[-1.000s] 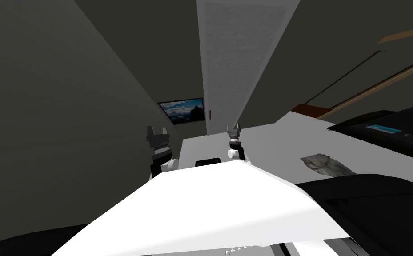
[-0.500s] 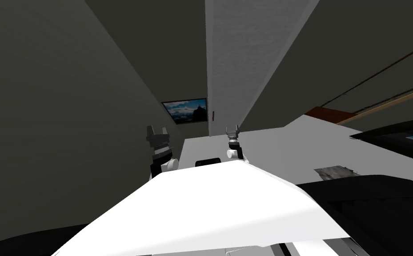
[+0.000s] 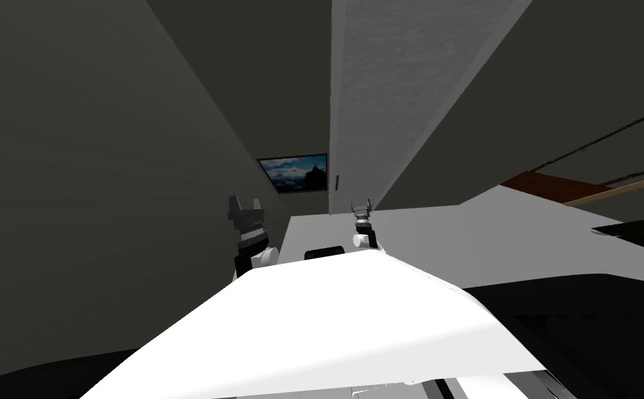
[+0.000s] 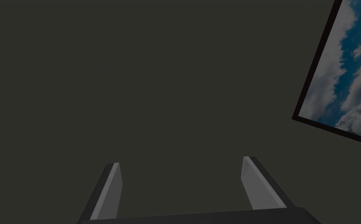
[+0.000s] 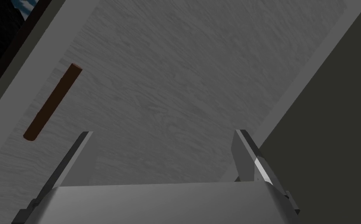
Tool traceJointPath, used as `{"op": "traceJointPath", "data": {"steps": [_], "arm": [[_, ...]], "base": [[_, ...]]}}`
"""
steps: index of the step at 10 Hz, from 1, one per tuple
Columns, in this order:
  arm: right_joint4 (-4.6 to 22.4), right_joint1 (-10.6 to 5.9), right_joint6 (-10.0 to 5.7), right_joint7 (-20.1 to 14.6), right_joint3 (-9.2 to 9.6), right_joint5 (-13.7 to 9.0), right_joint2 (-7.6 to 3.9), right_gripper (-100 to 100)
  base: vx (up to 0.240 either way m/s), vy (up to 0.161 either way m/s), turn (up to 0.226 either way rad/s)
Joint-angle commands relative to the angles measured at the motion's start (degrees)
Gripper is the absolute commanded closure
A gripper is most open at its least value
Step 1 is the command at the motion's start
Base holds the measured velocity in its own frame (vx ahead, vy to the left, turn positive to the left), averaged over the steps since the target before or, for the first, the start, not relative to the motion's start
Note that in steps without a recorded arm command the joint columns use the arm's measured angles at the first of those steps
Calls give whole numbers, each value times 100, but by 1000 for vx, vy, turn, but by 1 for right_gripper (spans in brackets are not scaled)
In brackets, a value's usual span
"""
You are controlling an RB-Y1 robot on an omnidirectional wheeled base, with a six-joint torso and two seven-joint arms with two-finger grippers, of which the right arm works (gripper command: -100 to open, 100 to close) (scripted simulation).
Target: Pull the door open
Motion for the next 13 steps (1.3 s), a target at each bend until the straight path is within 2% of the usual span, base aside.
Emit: {"op": "traceJointPath", "data": {"steps": [1,13], "arm": [[214,-82,-33,-207,8,-128,-32,-100],[1775,-594,-394,-1544,149,-966,-171,-100]], "base": [[101,-29,148],[94,-37,122]]}}
